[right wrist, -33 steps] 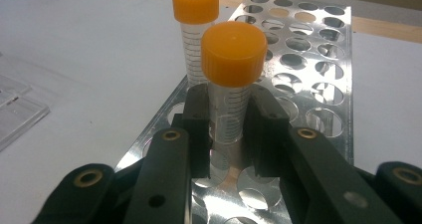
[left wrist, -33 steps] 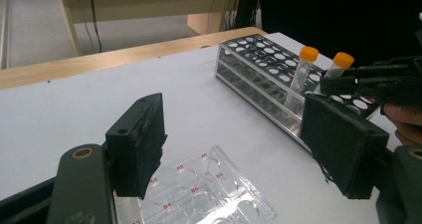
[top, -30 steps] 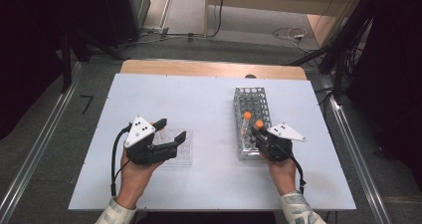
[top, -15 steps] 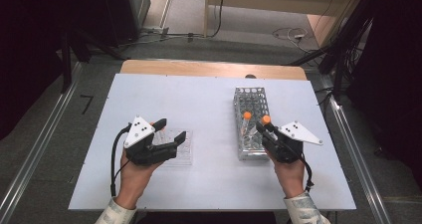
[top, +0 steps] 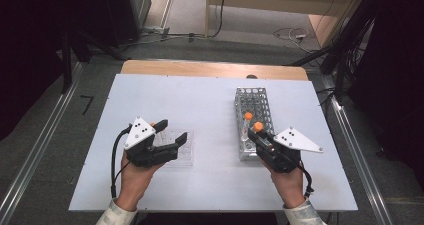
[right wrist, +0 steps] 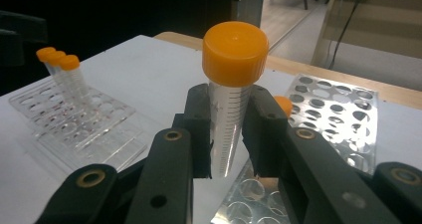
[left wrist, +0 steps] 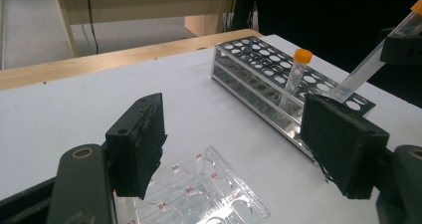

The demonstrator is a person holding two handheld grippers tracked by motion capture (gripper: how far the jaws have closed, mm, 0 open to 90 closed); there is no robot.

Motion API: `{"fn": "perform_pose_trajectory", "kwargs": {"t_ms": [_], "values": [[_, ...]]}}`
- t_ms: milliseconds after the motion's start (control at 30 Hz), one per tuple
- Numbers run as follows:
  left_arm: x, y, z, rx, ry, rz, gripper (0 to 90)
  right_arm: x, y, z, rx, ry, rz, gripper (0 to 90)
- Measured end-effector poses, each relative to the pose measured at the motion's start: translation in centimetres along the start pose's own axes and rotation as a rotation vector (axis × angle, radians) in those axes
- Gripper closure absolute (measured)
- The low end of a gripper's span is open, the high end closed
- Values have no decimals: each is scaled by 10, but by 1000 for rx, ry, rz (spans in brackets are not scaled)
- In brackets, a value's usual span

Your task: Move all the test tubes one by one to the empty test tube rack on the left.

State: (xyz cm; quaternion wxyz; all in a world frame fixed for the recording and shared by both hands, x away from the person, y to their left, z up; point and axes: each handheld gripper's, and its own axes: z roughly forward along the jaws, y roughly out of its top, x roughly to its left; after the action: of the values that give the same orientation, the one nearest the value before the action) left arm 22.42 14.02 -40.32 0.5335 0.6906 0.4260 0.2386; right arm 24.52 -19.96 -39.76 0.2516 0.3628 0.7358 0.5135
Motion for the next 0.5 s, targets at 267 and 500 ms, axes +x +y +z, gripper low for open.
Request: {"fn": "perform_pose_trajectory", "kwargs": {"t_ms": [267,500], "values": [[-2,0,0,3,-5,6,255,12,-2,3,14,37,-22,715],[-7,-1,2,9,-20,16,255,21,-6,7,34,61,-39,715]]}}
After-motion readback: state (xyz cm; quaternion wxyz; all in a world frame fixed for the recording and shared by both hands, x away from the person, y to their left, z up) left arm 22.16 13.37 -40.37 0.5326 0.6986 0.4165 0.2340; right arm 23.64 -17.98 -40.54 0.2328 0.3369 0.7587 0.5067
